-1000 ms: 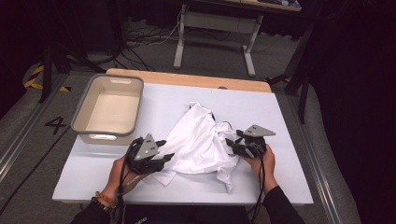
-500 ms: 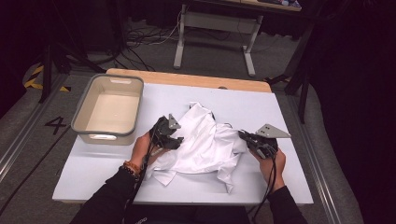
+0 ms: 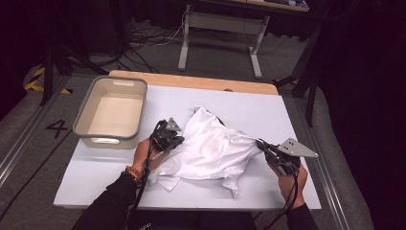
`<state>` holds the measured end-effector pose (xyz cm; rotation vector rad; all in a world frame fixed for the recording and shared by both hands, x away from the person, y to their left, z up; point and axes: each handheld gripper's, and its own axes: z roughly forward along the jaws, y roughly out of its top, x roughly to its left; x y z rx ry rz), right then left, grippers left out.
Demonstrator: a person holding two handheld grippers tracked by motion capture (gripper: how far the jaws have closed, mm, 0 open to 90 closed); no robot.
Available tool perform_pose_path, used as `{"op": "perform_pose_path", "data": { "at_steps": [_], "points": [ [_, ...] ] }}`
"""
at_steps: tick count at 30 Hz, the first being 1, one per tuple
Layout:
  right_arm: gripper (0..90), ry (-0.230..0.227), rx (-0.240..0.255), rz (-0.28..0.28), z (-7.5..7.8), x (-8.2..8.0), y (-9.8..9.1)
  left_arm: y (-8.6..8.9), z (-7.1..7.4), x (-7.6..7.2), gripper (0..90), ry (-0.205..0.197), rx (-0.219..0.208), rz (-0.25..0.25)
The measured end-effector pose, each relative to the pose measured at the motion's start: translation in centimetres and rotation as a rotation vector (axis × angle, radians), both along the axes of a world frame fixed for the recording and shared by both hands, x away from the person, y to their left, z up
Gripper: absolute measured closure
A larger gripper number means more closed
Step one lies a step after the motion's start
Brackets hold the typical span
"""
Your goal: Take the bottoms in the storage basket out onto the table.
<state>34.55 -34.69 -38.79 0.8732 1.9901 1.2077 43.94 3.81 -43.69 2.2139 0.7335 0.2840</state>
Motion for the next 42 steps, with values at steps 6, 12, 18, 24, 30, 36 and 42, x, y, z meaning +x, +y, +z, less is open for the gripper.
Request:
{"op": "perform_pose_path", "data": {
  "at_steps": [6,12,18,24,30,36,42],
  "points": [
    [88.2,0.036,-0.006,0.034,-1.1,-1.8,-0.3,1.9,2.1,-4.2,90.0,-0.123,-0.039,-0.040],
    [88.1,0.097,-0.055,0.078,-2.7,-3.3,0.1,4.1,1.5,-10.3,90.0,-0.159,-0.027,-0.106],
    [86.9,0.195,-0.086,0.070,-5.0,-4.0,0.0,4.9,-1.0,-13.0,90.0,-0.084,-0.001,-0.137],
    [72.4,0.202,-0.098,0.036,-5.3,-4.1,0.0,4.5,-1.9,-13.7,90.0,-0.088,0.028,-0.150],
    [55.0,0.139,-0.043,-0.030,-4.1,-3.5,-0.1,4.6,-1.9,-13.5,89.0,-0.085,0.015,-0.155],
    [45.4,0.119,-0.013,-0.064,-3.4,-2.1,0.1,5.1,-1.5,-13.2,84.2,-0.103,-0.026,-0.133],
    [42.5,0.161,-0.015,-0.075,-3.6,0.4,0.3,5.7,-0.3,-12.9,76.9,-0.152,-0.066,-0.091]
  ]
}}
